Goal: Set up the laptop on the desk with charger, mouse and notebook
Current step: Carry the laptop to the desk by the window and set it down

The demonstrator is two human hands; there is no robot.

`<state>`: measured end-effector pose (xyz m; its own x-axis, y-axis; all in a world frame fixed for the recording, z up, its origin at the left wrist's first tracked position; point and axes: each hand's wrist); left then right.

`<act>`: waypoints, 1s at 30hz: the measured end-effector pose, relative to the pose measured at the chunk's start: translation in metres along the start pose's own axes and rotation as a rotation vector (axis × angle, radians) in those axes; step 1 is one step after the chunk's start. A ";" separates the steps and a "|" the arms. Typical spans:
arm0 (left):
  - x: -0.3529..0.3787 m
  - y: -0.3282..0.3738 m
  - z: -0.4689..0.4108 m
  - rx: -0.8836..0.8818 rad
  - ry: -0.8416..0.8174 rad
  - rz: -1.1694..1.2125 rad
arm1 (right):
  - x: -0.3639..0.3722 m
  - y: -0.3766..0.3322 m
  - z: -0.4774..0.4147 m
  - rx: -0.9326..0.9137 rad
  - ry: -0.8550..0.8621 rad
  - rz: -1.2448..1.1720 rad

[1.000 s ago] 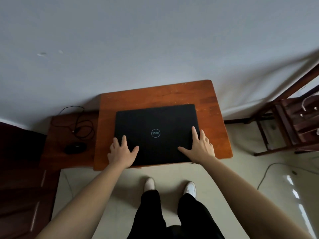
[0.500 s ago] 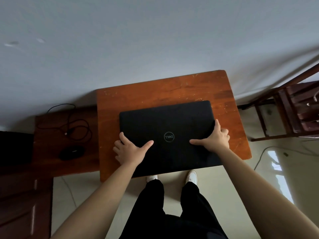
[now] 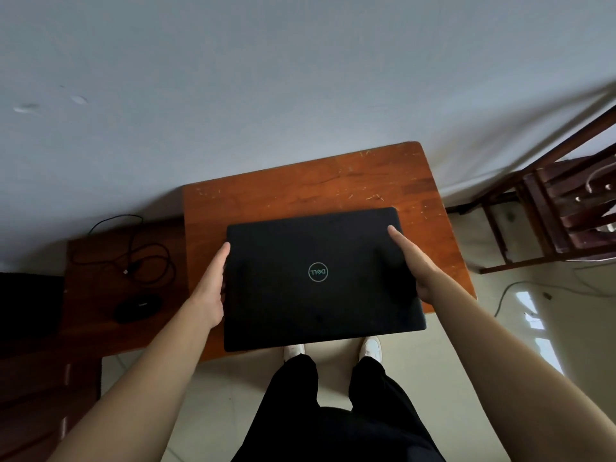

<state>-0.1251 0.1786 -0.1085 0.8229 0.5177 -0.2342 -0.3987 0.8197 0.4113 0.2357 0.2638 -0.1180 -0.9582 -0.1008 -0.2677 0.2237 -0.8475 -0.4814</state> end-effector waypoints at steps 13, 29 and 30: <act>0.008 0.023 0.028 -0.057 -0.263 -0.216 | -0.066 0.026 0.067 0.153 0.016 -0.320; 0.228 0.006 0.149 0.237 -0.740 -0.750 | -0.233 0.219 0.207 0.109 0.294 -0.889; 0.239 0.000 0.159 0.240 -0.749 -0.770 | -0.240 0.229 0.211 0.117 0.310 -0.911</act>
<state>0.1362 0.2636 -0.0242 0.8870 -0.4579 0.0595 0.3486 0.7485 0.5641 0.4788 -0.0161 0.0123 -0.6616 0.7482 -0.0491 -0.6168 -0.5803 -0.5319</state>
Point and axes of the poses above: each hand's wrist, its own z-axis away from the middle knuckle, its own x-axis out of the palm, y = z × x, and after that the axes turned 10 degrees about y, right-handed
